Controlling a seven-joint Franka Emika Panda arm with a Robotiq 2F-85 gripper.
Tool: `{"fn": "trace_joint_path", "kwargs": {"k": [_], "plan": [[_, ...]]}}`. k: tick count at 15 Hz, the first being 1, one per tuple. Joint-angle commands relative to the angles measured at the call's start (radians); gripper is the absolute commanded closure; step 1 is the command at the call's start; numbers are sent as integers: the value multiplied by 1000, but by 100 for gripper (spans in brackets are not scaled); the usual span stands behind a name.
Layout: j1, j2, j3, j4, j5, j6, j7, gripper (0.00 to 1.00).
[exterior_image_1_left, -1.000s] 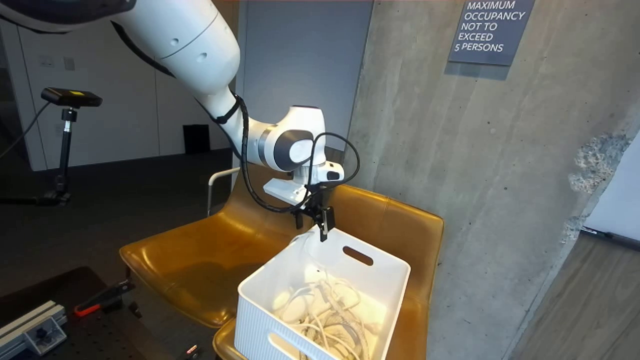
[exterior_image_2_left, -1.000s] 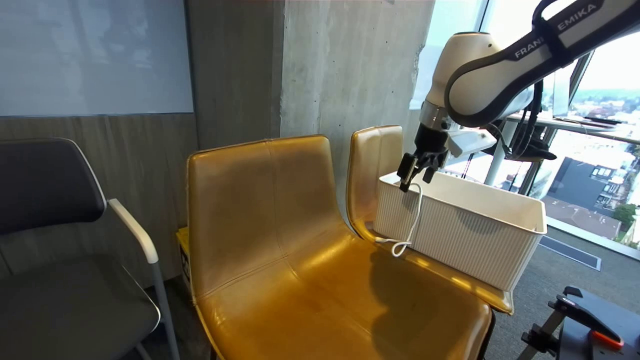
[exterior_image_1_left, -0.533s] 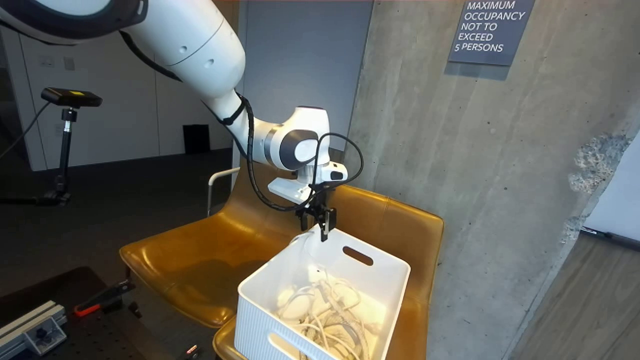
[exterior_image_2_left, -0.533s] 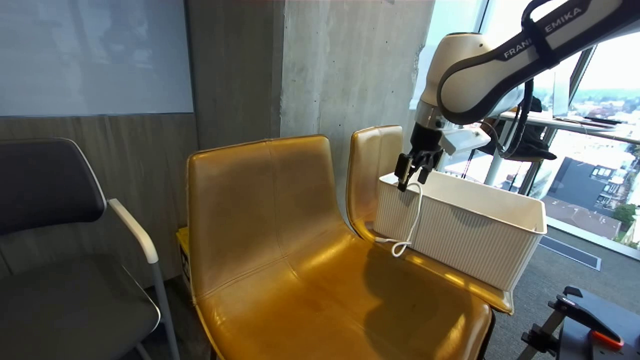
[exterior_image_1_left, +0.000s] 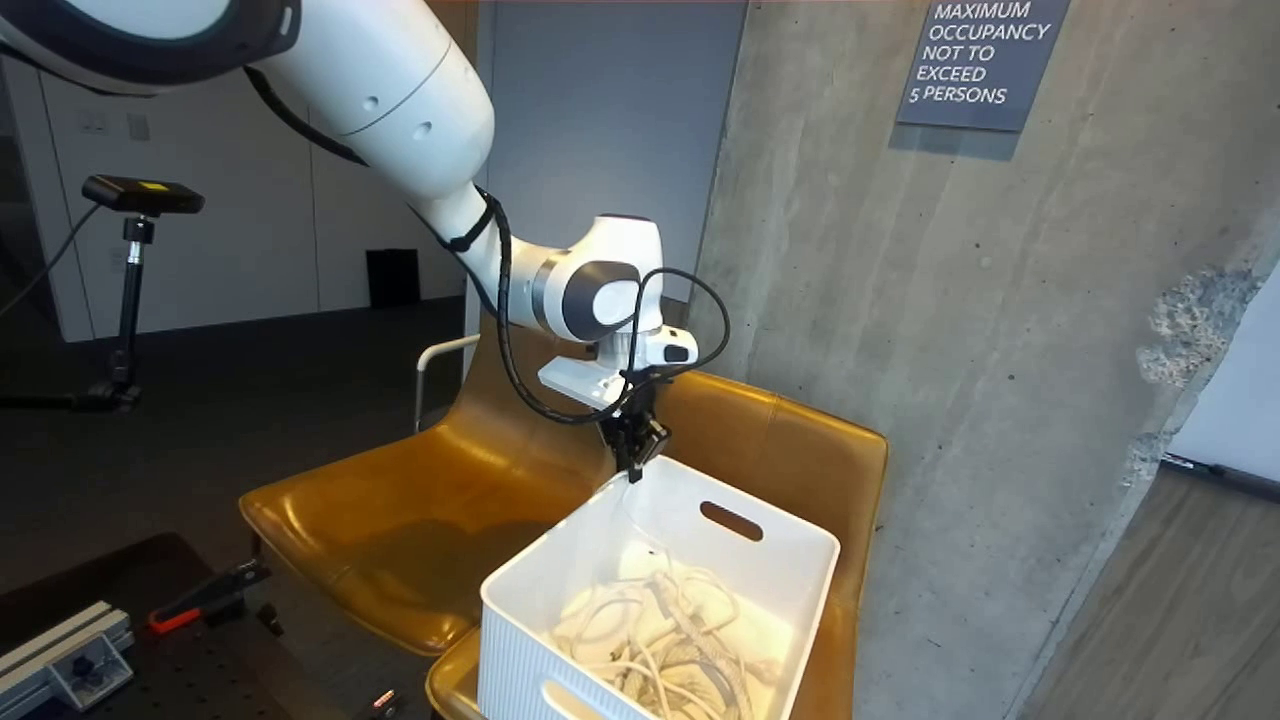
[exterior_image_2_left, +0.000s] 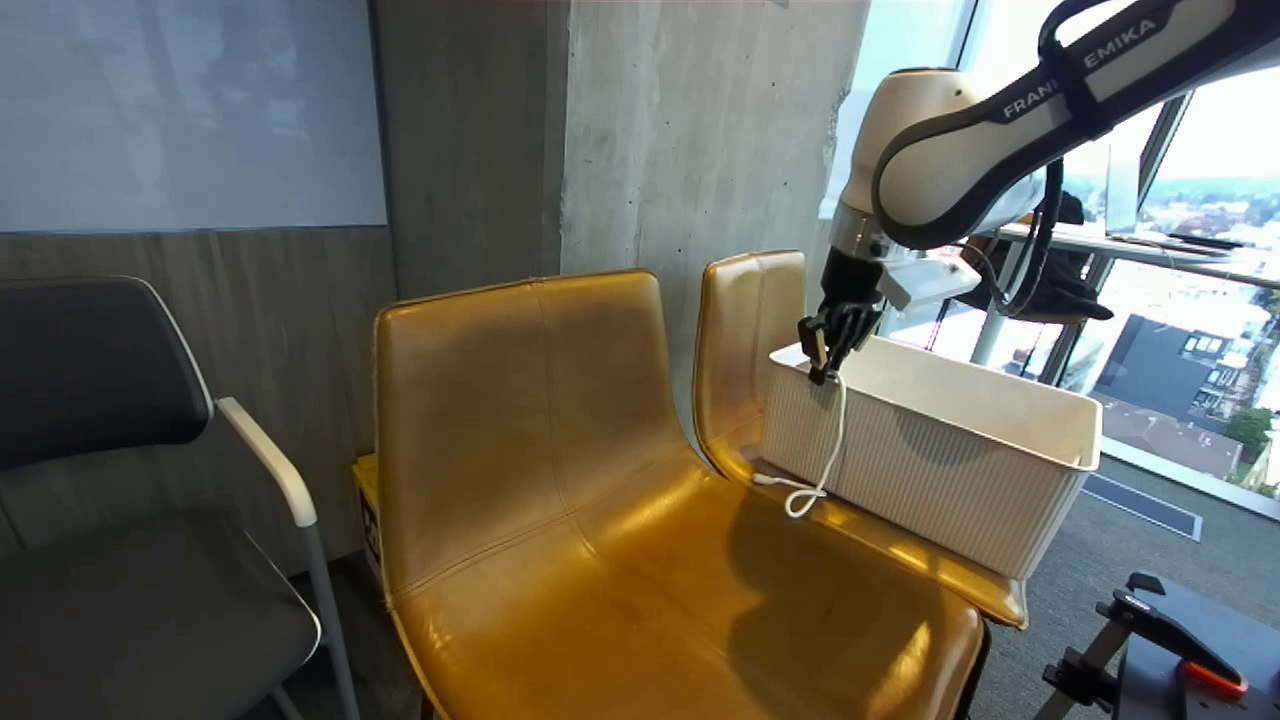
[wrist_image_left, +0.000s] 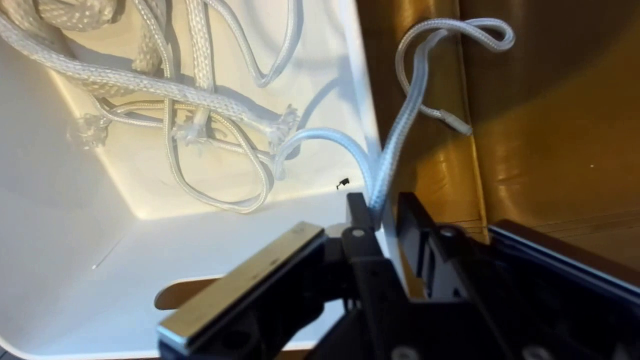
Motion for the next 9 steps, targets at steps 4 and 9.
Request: {"fn": "trace_joint_path", "kwargs": {"k": [4, 9], "plan": [[-8, 20, 12, 59, 19, -52, -22, 97], [14, 19, 21, 90, 7, -90, -33, 97]]}}
